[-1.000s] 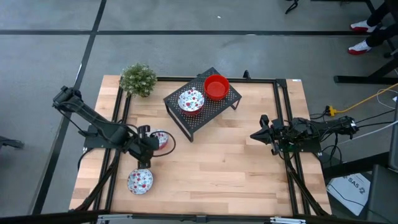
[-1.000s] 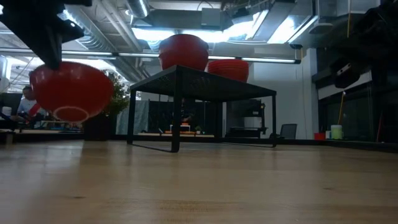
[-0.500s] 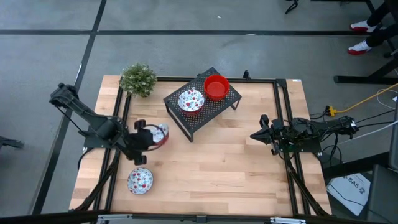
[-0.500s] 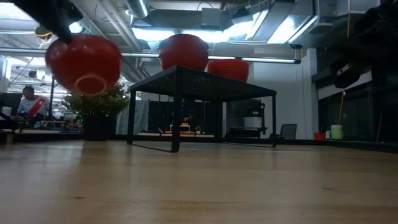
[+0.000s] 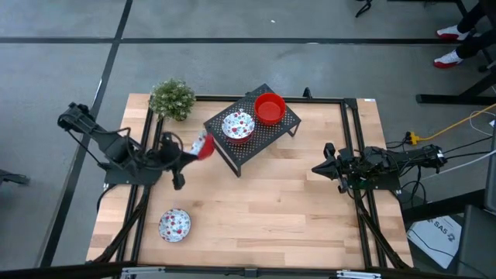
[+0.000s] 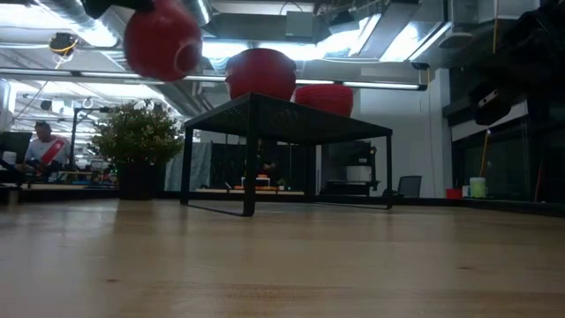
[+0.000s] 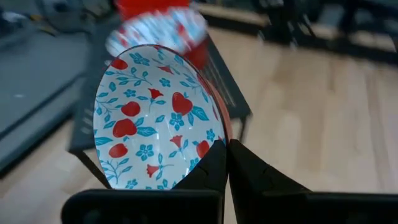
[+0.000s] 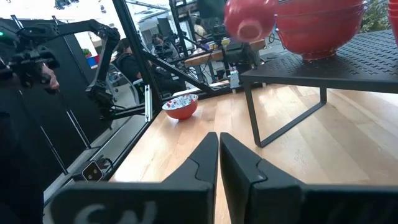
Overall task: Pick & Place Mini bowls
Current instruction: Stack the white patterned bowl on the white patterned bowl on the shelf
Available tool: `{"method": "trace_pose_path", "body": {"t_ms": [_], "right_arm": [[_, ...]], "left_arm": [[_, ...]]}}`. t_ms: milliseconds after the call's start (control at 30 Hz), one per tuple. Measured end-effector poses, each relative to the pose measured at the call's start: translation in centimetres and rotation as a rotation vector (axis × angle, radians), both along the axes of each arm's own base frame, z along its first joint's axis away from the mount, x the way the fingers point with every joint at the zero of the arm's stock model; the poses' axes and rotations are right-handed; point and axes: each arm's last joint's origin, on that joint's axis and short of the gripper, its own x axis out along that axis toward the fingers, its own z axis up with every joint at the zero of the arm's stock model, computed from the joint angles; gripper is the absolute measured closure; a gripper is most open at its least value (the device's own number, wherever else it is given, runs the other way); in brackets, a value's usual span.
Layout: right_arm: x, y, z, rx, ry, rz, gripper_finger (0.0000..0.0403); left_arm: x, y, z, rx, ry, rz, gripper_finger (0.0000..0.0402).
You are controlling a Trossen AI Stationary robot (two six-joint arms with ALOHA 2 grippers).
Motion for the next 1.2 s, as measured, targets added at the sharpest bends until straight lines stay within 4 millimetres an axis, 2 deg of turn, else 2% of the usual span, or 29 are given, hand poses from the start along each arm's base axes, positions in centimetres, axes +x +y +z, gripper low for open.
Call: {"method": "trace_pose_path", "body": {"t_ms": [267, 567, 800, 1000, 1200], "right_arm": [[0.0, 0.0, 0.0, 0.0, 0.0, 0.0, 0.0384], [0.0, 0.0, 0.0, 0.0, 0.0, 0.0, 0.0384], [0.0, 0.0, 0.0, 0.0, 0.0, 0.0, 0.0384], [0.0, 0.0, 0.0, 0.0, 0.0, 0.0, 0.0384], [0.0, 0.0, 0.0, 0.0, 0.0, 0.0, 0.0384]], "left_arm": [[0.1, 1.7, 2.1, 0.095, -0.168, 0.146, 0.0399], [1.4, 4.4, 4.1, 0.259, -0.224, 0.237, 0.0399], [2.2, 6.5, 5.2, 0.348, -0.179, 0.286, 0.0399], [3.8, 7.9, 6.8, 0.436, -0.079, 0.28, 0.0399], [6.0, 8.9, 7.8, 0.515, 0.066, 0.162, 0.0399]]}}
